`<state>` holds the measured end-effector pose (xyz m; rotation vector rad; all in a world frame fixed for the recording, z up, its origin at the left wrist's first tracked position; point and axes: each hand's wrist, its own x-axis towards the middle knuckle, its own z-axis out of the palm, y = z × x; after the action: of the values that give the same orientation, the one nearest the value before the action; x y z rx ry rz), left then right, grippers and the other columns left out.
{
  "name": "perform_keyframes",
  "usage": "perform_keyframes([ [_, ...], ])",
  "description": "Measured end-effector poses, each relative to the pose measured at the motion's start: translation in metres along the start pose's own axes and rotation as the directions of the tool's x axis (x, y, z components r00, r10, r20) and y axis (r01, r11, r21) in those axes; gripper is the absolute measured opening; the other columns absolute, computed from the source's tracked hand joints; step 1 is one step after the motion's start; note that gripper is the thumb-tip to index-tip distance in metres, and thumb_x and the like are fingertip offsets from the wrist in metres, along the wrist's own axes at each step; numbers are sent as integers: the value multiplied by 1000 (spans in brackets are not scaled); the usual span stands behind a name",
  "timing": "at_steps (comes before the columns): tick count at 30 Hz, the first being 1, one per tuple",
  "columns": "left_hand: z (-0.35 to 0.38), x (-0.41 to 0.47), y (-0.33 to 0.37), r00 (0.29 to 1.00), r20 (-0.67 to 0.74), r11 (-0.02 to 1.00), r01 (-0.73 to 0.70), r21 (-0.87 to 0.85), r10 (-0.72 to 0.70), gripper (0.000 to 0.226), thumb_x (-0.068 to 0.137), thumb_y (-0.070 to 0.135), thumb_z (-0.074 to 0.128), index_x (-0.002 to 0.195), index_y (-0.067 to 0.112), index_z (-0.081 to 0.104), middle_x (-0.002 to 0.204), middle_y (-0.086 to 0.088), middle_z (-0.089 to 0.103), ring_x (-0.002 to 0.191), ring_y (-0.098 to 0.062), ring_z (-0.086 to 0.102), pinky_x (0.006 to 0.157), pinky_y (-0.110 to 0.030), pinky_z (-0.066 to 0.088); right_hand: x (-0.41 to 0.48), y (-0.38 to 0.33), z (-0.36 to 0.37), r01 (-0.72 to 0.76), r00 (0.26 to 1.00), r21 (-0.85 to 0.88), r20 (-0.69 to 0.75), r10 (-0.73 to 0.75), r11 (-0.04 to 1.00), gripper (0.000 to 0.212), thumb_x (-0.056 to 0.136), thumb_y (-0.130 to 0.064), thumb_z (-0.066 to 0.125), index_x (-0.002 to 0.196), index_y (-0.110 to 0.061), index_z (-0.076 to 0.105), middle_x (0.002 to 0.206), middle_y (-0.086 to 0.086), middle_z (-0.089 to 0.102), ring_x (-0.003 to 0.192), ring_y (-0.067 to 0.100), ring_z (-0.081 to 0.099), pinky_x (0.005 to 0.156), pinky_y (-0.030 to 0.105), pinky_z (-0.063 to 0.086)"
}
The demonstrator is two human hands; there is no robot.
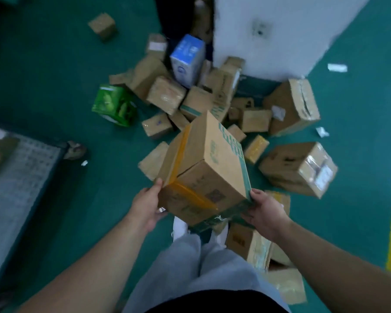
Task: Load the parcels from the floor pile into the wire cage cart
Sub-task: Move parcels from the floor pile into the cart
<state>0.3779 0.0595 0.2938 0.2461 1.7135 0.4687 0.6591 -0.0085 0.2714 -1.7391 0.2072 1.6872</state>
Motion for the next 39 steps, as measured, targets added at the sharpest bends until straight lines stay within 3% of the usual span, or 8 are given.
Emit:
perform_keyframes([
  [5,-96,-59,-20,1000,-15,924,18,-381,-25,50,91,57,66,130,27,61,127,-5,64,104,-31,61,81,-41,50,-49,14,86,90,994,-376,88,-61,922,28,110,-18,43,130,-13,62,126,13,63,111,27,64,98,46,54],
  [11,-222,-93,-65,983,-181,800,-112,-590,4,42,87,55,71,121,34,61,120,0,65,109,-29,58,83,-53,55,-112,94,205,311,949,-782,283,-136,540,58,104,-8,36,149,-45,36,121,9,62,100,31,67,84,53,62],
  [16,-340,-116,-114,969,-246,756,-176,-631,21,42,90,53,71,123,31,59,111,3,69,98,-20,63,73,-44,55,-161,193,286,288,947,-783,320,-38,551,31,107,-29,40,129,-34,61,115,1,73,107,25,70,97,49,58],
  [21,-460,-145,-174,906,-418,724,-336,-602,73,40,96,47,66,132,31,60,107,5,74,92,-15,69,60,-28,50,-217,319,374,207,916,-809,359,182,551,51,103,-61,29,113,-29,67,115,6,72,107,30,64,87,48,52],
  [25,-534,-167,-200,866,-498,674,-392,-626,40,40,96,48,66,132,33,60,107,7,72,91,-15,68,60,-27,49,-259,389,427,275,918,-783,387,91,558,33,105,-50,41,108,-26,64,119,4,68,103,30,62,95,56,51],
  [28,-578,-175,-212,845,-534,631,-426,-649,21,34,98,47,62,129,33,60,108,4,72,94,-16,66,61,-27,47,-293,419,465,373,879,-768,473,68,521,32,111,-34,36,91,-28,61,94,-2,64,81,21,58,87,57,51],
  [35,-634,-153,-203,790,-613,567,-495,-658,-22,31,97,43,66,128,38,63,107,9,73,97,-15,67,73,-32,54,-283,450,547,386,691,-767,609,390,513,69,86,-89,32,124,-43,67,120,-3,73,112,25,66,93,55,53],
  [39,-663,-125,-175,780,-625,560,-504,-657,-31,31,97,41,67,127,36,64,109,11,72,98,-13,68,78,-33,58,-268,457,601,441,741,-816,566,363,373,57,89,-75,53,134,-38,57,126,2,71,114,31,66,77,50,58],
])
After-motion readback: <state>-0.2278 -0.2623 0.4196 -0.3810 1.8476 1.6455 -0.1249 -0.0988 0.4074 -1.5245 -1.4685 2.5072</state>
